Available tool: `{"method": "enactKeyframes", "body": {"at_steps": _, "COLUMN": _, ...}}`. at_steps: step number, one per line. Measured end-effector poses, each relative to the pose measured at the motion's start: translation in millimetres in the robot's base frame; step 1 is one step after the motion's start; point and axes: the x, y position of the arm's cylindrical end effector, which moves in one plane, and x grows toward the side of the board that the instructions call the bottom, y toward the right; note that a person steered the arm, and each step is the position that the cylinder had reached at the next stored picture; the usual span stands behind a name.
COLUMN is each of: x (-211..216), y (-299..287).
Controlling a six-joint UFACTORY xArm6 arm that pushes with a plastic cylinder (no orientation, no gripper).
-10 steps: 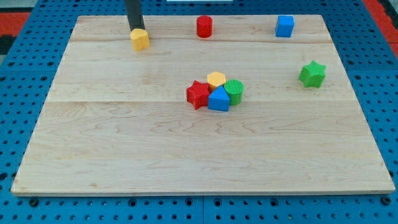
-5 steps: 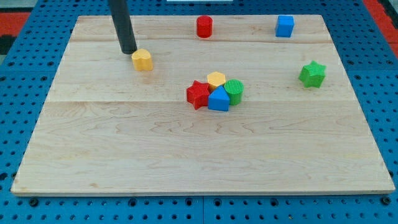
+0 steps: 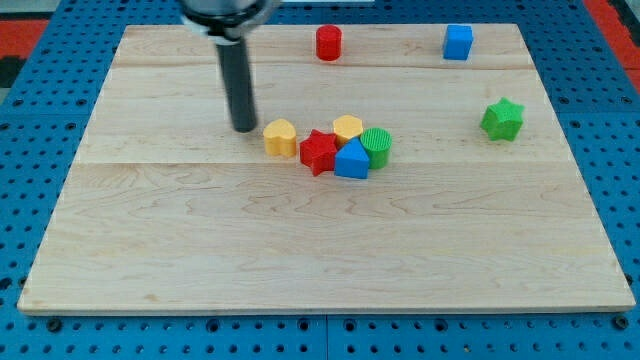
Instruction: Push the yellow heart into the red star
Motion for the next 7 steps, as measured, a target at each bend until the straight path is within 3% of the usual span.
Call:
{"method": "enactKeyframes", "body": {"at_steps": 1, "x": 17.2, "y": -10.2}}
{"method": "enactKeyframes", "body": {"at_steps": 3, "x": 78.1, "y": 70.8}}
{"method": "enactKeyframes", "body": {"at_steps": 5, "x": 52.5, "y": 27.7}}
{"method": "enactKeyframes", "body": {"at_steps": 6, "x": 26.1, "y": 43.3}}
{"method": "enactKeyframes", "body": {"at_steps": 7, "x": 25.3, "y": 75.1}}
